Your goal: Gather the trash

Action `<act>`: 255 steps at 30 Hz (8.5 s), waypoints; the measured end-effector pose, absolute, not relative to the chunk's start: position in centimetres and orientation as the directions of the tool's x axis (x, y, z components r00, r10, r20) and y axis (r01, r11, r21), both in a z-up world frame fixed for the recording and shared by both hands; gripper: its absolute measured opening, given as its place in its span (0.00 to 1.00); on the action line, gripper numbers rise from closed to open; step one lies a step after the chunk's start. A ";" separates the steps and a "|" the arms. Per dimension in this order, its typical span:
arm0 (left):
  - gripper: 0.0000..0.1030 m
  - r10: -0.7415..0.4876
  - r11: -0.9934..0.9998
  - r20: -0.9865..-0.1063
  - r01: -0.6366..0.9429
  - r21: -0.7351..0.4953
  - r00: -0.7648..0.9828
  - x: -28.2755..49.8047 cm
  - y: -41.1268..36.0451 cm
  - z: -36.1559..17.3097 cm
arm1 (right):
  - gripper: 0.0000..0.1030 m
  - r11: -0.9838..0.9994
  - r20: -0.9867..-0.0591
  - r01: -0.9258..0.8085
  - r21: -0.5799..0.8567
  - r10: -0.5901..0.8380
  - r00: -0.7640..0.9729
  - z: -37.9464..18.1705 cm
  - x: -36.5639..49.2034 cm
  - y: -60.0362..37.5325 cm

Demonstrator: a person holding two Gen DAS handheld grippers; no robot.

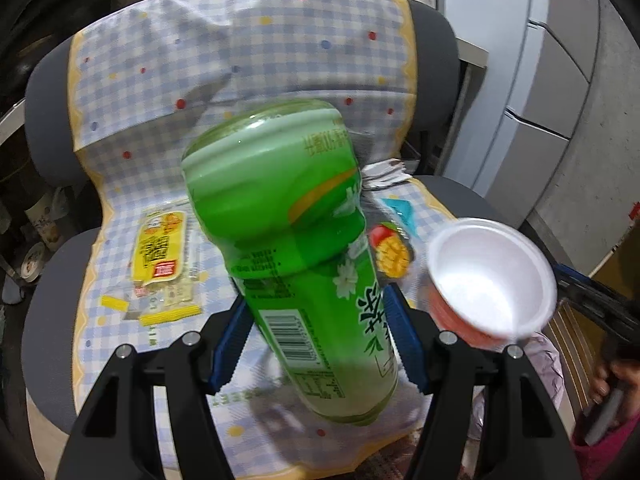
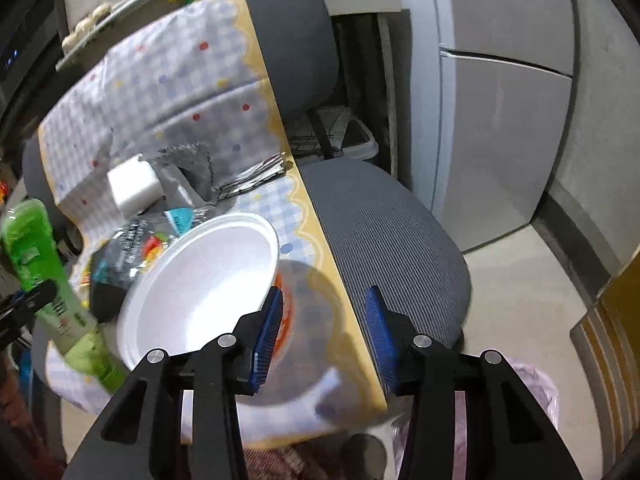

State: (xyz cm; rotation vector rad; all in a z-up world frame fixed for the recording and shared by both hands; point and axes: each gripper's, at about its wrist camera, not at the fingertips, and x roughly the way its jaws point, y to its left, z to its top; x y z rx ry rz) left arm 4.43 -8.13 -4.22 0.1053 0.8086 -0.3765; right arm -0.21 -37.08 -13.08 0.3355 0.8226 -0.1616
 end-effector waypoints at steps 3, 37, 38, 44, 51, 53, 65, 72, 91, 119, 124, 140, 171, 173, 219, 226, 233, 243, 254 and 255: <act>0.62 -0.284 0.928 -0.718 0.371 -0.038 0.635 4.3 -8.6 -4.1 | 0.43 0.933 -0.763 0.298 0.202 -0.041 0.645 -14.0 1.6 -37.6; 0.59 -0.488 0.840 -0.578 0.531 -0.107 0.655 0.4 -11.9 0.2 | 0.06 0.911 -0.645 0.318 0.264 -0.079 0.760 -7.6 -5.9 -38.4; 0.59 -0.513 0.819 -0.577 0.563 -0.108 0.636 -0.1 -13.3 0.1 | 0.06 0.905 -0.644 0.343 0.253 -0.107 0.758 -7.4 -7.3 -39.0; 0.59 -0.630 0.698 -0.567 0.707 -0.114 0.531 -3.1 -20.1 0.0 | 0.06 0.851 -0.673 0.491 0.185 -0.254 0.694 -8.5 -13.4 -42.5; 0.59 -0.711 0.550 -0.586 0.827 -0.118 0.389 -6.7 -27.9 -1.1 | 0.12 0.743 -0.747 0.639 0.199 -0.308 0.590 -13.0 -19.7 -47.5; 0.59 -0.725 0.498 -0.602 0.858 -0.124 0.334 -7.8 -30.0 -1.9 | 0.16 0.721 -0.761 0.659 0.213 -0.300 0.575 -14.3 -20.8 -48.5; 0.74 -0.683 0.409 -0.695 0.906 -0.109 0.225 -9.5 -36.3 -6.2 | 0.47 0.657 -0.776 0.716 0.236 -0.315 0.546 -16.4 -22.9 -51.6; 0.74 -0.632 0.521 -0.694 0.852 -0.052 0.345 -7.5 -32.3 -5.9 | 0.47 0.697 -0.735 0.666 0.266 -0.300 0.608 -15.1 -22.0 -50.3; 0.74 -0.395 0.867 -0.641 0.497 -0.023 0.659 -0.2 -11.6 -3.4 | 0.52 0.933 -0.629 0.232 0.277 -0.007 0.778 -8.2 -7.9 -36.9; 0.74 -0.155 0.983 -0.730 0.179 -0.045 0.666 9.1 1.6 -9.2 | 0.84 0.935 -0.682 -0.076 0.347 0.307 0.664 -14.9 14.4 -25.3; 0.71 -0.154 0.978 -0.749 0.208 -0.022 0.645 9.2 0.4 -10.1 | 0.72 0.911 -0.660 -0.114 0.397 0.370 0.654 -15.1 14.7 -24.9; 0.71 -0.157 0.976 -0.714 0.218 -0.006 0.683 6.5 0.6 -8.3 | 0.02 0.917 -0.494 -0.163 0.363 0.338 0.801 -7.8 5.0 -27.2; 0.66 -0.165 0.830 -0.747 0.500 0.248 0.644 9.6 -10.5 -13.4 | 0.43 0.946 -0.682 0.167 0.276 0.070 0.728 -12.4 2.8 -33.3; 0.53 -0.168 0.839 -0.737 0.487 0.242 0.655 9.9 -10.3 -13.0 | 0.44 0.945 -0.677 0.167 0.281 0.072 0.733 -12.4 2.6 -33.3; 0.03 -0.343 0.926 -0.636 0.362 -0.106 0.691 6.1 -2.1 -5.8 | 0.03 0.889 -0.609 0.011 0.458 0.305 0.732 -15.0 3.5 -33.8; 0.03 -0.391 0.913 -0.528 0.390 -0.119 0.754 3.9 -2.2 -1.5 | 0.02 0.927 -0.533 0.002 0.376 0.215 0.819 -9.5 1.4 -32.7; 0.03 -0.504 0.847 -0.511 0.514 -0.134 0.697 1.7 -7.1 -2.0 | 0.02 0.951 -0.510 0.065 0.301 0.103 0.854 -6.4 -2.6 -33.5; 0.03 -0.665 0.670 -0.555 0.728 -0.147 0.500 -2.7 -16.9 -4.6 | 0.02 0.925 -0.533 0.309 0.221 -0.150 0.833 -5.6 -11.5 -38.2; 0.03 -0.723 0.429 -0.645 0.893 -0.137 0.249 -8.5 -27.4 -7.4 | 0.03 0.808 -0.596 0.566 0.163 -0.376 0.709 -8.5 -21.6 -43.7; 0.03 -0.723 0.414 -0.650 0.900 -0.139 0.233 -9.0 -28.1 -7.5 | 0.03 0.795 -0.600 0.586 0.159 -0.393 0.696 -8.8 -22.5 -44.2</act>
